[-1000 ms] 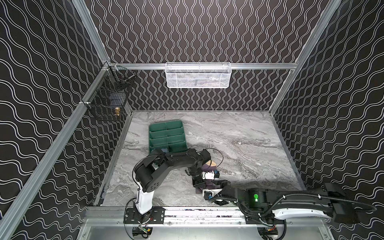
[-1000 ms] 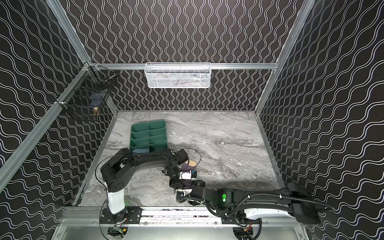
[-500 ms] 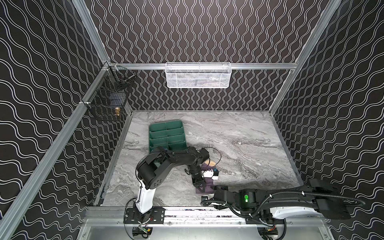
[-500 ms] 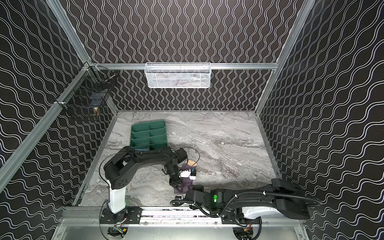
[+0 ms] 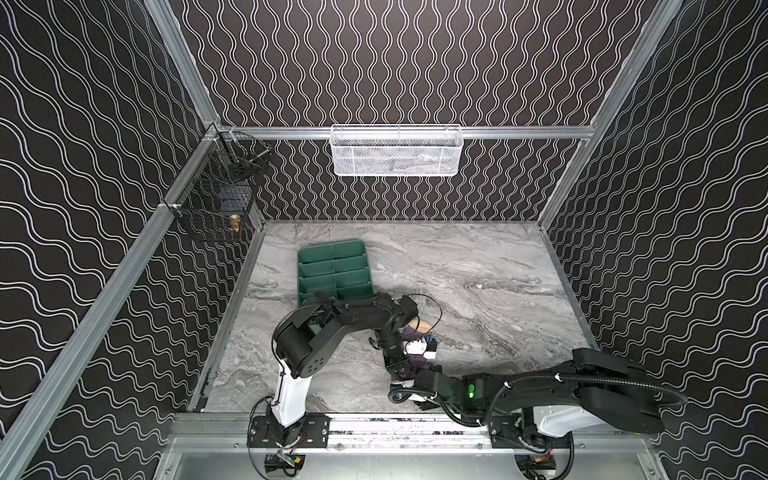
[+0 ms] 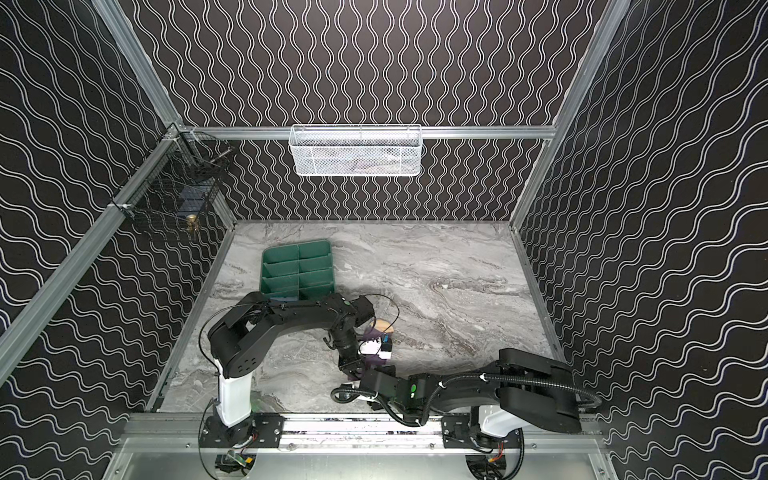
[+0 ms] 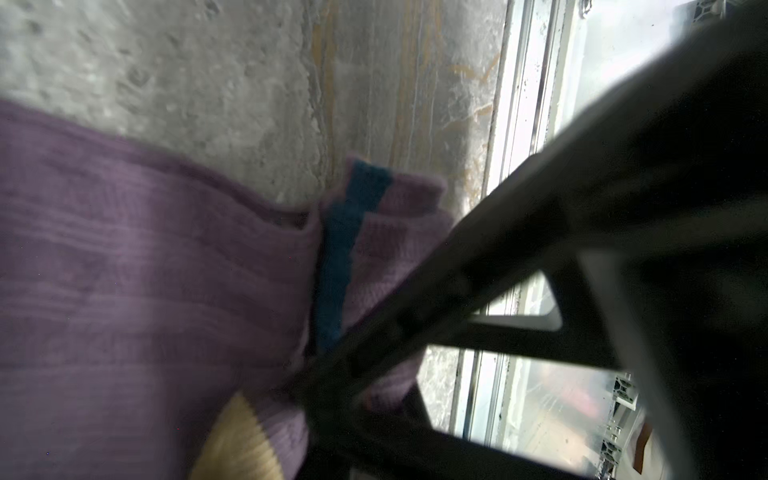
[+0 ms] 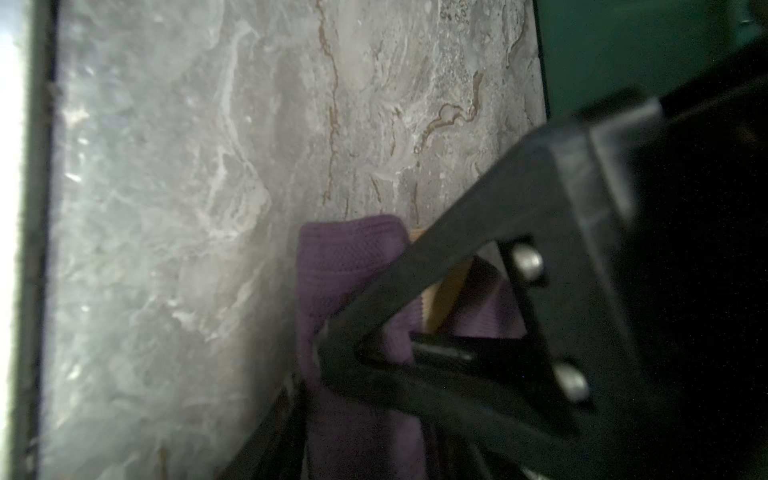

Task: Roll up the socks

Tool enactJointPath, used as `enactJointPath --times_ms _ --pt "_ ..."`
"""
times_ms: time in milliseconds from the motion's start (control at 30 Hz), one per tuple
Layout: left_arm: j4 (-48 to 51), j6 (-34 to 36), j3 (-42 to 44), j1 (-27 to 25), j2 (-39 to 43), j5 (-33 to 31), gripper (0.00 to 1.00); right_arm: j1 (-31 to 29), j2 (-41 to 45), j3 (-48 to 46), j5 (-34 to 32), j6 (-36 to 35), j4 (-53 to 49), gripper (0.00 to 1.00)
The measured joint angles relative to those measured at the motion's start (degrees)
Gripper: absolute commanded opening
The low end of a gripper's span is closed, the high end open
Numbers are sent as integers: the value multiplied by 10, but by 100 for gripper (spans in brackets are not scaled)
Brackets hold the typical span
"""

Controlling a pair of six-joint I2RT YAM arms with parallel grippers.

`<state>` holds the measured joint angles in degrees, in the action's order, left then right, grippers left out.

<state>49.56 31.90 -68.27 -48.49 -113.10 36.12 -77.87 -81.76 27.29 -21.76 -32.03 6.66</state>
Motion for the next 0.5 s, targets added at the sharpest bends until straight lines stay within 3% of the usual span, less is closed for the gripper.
enactJointPath --times_ms 100,233,367,500 --pt "3 0 0 1 4 -8 0 3 -13 13 10 1 -9 25" --pt "2 0 1 -1 15 -28 12 7 -20 26 17 10 -36 4" --pt "-9 -5 3 -2 33 -57 24 12 -19 32 20 24 -46 0" --pt "-24 -17 5 -2 74 -85 26 18 -9 33 26 34 -69 0"
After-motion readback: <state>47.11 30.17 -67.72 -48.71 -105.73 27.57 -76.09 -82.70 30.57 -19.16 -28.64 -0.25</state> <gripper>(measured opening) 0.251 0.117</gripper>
